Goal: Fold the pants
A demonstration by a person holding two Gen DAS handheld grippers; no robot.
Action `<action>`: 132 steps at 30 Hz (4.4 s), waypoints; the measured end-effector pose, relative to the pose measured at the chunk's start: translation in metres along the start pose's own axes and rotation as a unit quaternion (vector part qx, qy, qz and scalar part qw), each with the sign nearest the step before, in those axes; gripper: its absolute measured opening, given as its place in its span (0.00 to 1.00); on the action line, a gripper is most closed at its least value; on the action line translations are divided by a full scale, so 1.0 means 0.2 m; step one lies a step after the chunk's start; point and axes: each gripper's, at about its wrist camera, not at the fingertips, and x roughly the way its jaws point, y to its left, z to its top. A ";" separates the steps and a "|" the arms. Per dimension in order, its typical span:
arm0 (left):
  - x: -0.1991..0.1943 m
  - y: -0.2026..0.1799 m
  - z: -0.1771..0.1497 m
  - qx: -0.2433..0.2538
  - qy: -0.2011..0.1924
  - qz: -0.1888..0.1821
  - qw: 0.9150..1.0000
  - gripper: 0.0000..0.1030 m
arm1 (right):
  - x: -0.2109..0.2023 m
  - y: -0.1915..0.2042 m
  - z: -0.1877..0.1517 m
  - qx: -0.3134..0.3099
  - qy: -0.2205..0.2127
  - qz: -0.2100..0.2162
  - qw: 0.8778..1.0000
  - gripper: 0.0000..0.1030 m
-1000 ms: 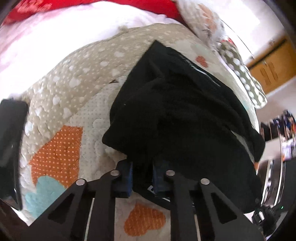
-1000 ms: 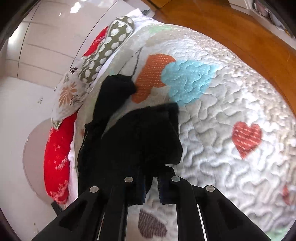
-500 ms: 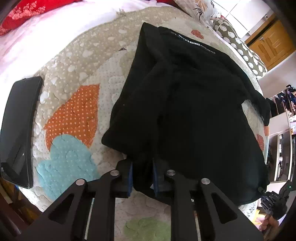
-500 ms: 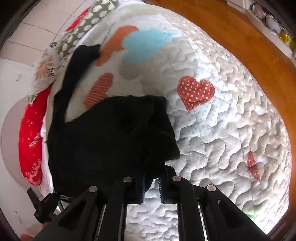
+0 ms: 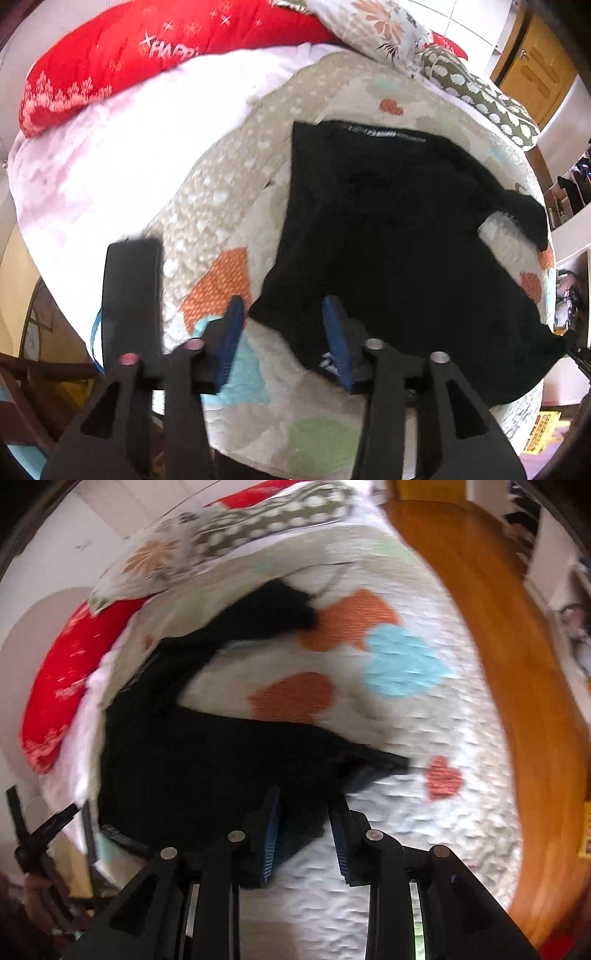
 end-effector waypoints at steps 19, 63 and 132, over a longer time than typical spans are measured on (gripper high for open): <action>0.49 -0.20 0.11 0.079 0.038 -0.053 0.995 0.76 | 0.44 0.12 0.07 0.024 0.082 -0.020 0.996 0.42; 0.21 -0.31 0.53 0.336 -0.019 -0.188 0.923 0.11 | 0.13 0.77 0.41 -0.269 -0.005 0.095 0.958 0.03; 0.20 0.07 -0.03 0.028 0.074 -0.117 0.990 0.23 | 0.08 -0.48 -0.30 0.218 -0.005 -0.004 0.976 0.06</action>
